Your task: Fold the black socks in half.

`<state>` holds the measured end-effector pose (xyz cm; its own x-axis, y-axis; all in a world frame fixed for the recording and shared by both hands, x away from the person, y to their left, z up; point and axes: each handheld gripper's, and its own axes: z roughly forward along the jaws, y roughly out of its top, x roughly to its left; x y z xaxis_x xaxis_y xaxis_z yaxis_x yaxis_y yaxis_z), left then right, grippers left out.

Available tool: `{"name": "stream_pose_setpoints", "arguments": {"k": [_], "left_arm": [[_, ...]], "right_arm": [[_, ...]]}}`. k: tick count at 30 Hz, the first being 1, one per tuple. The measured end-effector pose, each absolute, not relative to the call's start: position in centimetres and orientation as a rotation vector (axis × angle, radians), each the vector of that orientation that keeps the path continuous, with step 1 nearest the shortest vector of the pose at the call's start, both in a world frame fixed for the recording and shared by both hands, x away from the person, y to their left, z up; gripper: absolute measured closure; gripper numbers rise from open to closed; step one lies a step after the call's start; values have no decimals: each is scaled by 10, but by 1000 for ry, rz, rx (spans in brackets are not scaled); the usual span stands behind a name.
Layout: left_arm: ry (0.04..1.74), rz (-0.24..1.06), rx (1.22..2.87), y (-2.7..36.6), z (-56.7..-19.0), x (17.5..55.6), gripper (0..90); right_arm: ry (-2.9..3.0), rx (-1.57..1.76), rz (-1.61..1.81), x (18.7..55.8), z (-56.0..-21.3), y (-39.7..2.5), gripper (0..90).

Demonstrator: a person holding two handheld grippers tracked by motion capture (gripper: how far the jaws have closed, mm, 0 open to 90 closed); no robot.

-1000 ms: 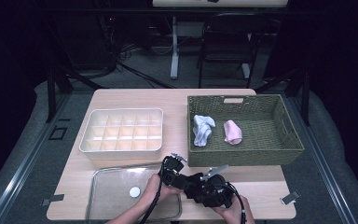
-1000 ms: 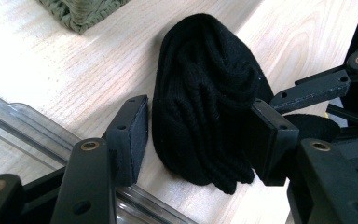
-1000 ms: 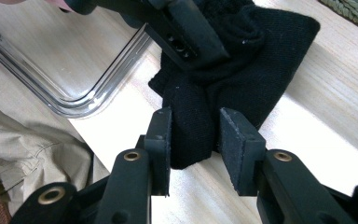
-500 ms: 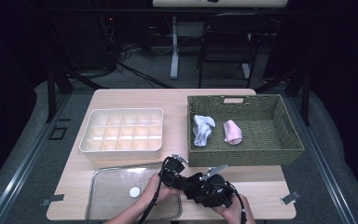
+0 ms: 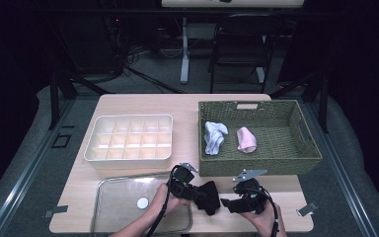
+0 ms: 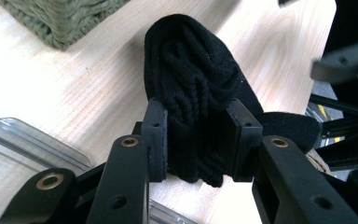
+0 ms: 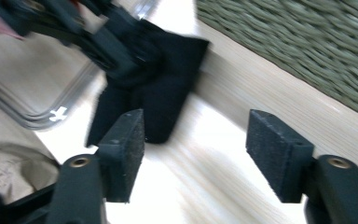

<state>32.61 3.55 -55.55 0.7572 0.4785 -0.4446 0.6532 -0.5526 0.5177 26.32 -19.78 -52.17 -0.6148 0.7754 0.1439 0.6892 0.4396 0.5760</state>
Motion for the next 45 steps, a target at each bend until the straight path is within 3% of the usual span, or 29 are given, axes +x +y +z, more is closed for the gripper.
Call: {"name": "stream_pose_setpoints", "arguments": {"k": [8, 22, 45], "left_arm": [[814, -264, 2277, 39, -547, 325, 659], [747, -156, 2295, 47, -525, 311, 657], [752, -84, 2287, 79, -505, 301, 651]], "right_arm": [[2527, 1374, 865, 273, -535, -213, 157], [2486, 1400, 844, 275, -538, -222, 140], [2491, 1393, 808, 280, -540, -228, 141]]}}
